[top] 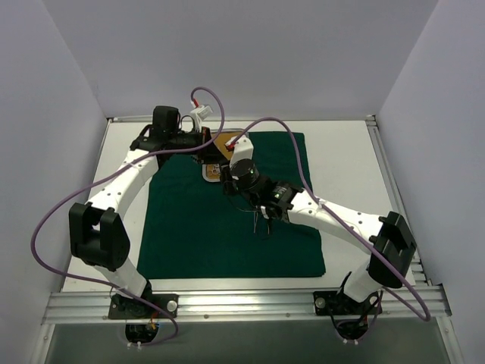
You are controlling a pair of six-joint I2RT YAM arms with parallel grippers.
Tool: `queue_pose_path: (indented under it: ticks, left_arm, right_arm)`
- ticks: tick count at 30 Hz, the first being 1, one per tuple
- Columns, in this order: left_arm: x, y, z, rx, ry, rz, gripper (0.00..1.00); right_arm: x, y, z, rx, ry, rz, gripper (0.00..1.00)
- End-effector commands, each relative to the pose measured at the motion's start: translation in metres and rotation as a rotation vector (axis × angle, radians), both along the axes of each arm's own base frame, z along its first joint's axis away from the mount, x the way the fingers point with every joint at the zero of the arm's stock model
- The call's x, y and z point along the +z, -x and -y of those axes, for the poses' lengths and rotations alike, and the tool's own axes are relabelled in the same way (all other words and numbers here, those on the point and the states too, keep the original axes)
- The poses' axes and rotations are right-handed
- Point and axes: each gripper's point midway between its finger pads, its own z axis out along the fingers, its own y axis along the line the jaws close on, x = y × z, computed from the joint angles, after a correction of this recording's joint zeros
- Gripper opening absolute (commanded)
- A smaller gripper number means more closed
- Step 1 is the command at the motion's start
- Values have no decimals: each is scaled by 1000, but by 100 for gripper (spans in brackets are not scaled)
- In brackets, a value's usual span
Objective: Open and lay out the surgical kit
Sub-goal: Adjust the medical item.
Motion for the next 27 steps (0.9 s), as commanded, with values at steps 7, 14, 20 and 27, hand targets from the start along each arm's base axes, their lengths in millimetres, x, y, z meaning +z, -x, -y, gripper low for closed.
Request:
queue_pose_path:
  ticks: [7, 14, 20, 27]
  left_arm:
    - [2, 1, 5, -7, 1, -15, 2]
    - [3, 4, 8, -21, 4, -18, 2]
    - [4, 5, 8, -22, 4, -20, 2]
    - [6, 5, 9, -30, 11, -17, 2]
  right_arm:
    - [17, -19, 5, -107, 35, 62, 26]
    - [14, -24, 0, -87, 25, 51, 12]
    - [10, -29, 3, -95, 16, 40, 9]
    - [3, -31, 1, -81, 26, 23, 13]
